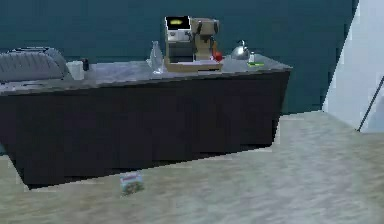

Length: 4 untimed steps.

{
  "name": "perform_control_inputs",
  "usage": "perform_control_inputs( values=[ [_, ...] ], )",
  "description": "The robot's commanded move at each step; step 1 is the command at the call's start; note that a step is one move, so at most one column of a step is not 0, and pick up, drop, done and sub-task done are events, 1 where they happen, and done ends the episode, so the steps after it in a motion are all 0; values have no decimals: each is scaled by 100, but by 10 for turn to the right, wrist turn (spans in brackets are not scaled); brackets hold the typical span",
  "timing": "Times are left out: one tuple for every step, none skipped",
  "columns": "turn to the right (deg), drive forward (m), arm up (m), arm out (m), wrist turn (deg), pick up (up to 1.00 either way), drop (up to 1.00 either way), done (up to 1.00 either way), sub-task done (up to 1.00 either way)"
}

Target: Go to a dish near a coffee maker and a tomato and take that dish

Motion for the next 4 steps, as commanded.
perform_control_inputs(
  values=[
    [0,80,0,0,0,0,0,0,0],
    [150,0,0,0,0,0,0,0,0],
    [0,25,0,0,0,0,0,0,0],
    [-450,0,0,0,0,0,0,0,0]
  ],
)
